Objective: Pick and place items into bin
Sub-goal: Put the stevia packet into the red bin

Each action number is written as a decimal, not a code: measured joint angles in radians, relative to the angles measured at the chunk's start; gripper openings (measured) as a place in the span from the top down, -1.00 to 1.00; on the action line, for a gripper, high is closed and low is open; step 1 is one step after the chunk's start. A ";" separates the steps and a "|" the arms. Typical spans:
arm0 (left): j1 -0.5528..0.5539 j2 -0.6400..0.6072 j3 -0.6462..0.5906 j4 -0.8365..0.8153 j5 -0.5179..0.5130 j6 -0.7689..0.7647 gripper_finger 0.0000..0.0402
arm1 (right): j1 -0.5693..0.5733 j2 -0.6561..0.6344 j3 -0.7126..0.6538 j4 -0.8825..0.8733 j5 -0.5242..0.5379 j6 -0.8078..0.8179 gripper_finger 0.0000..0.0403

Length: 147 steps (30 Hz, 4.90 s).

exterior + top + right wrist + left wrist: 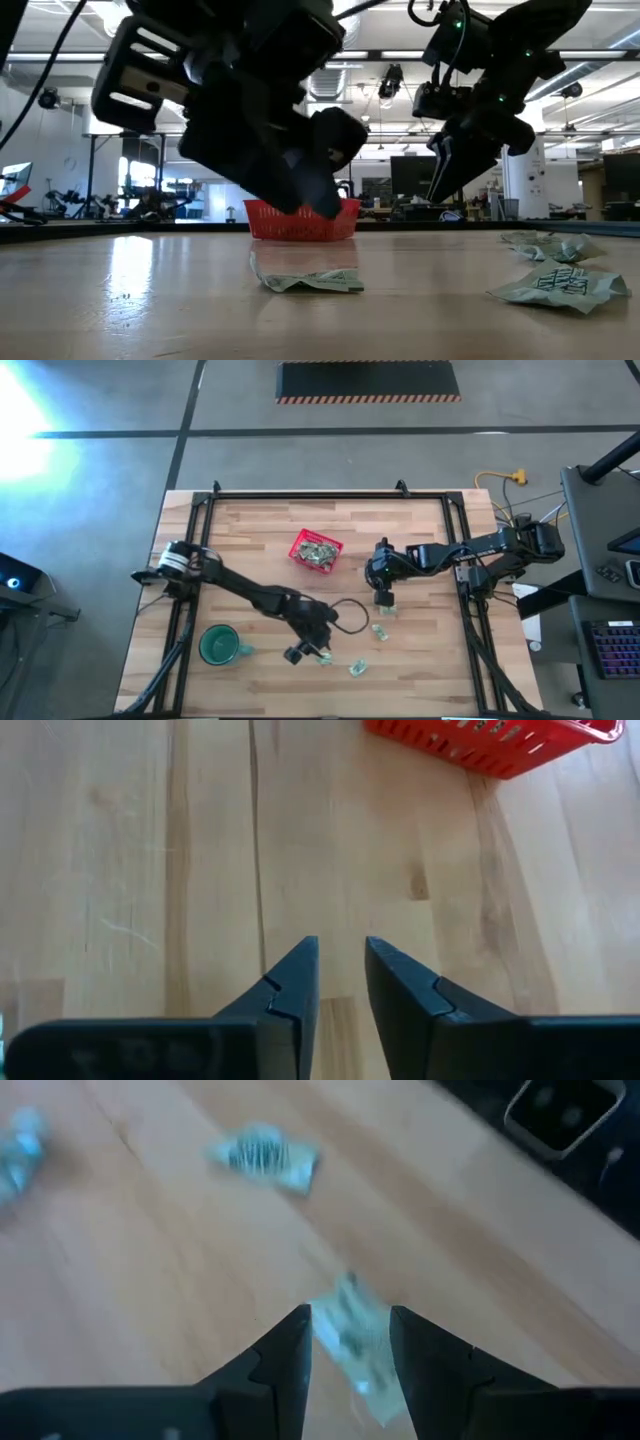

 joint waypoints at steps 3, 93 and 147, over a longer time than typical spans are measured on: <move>-0.001 0.018 0.025 -0.039 0.001 0.001 0.40 | 0.000 0.000 0.000 0.000 0.000 -0.002 0.65; 0.428 -0.261 -0.073 -0.208 -0.740 0.136 0.99 | 0.000 0.002 -0.015 0.035 0.001 -0.004 0.72; 0.262 -0.647 -0.283 -0.378 -0.767 -0.214 0.30 | 0.000 -0.001 -0.014 -0.319 0.245 0.284 0.70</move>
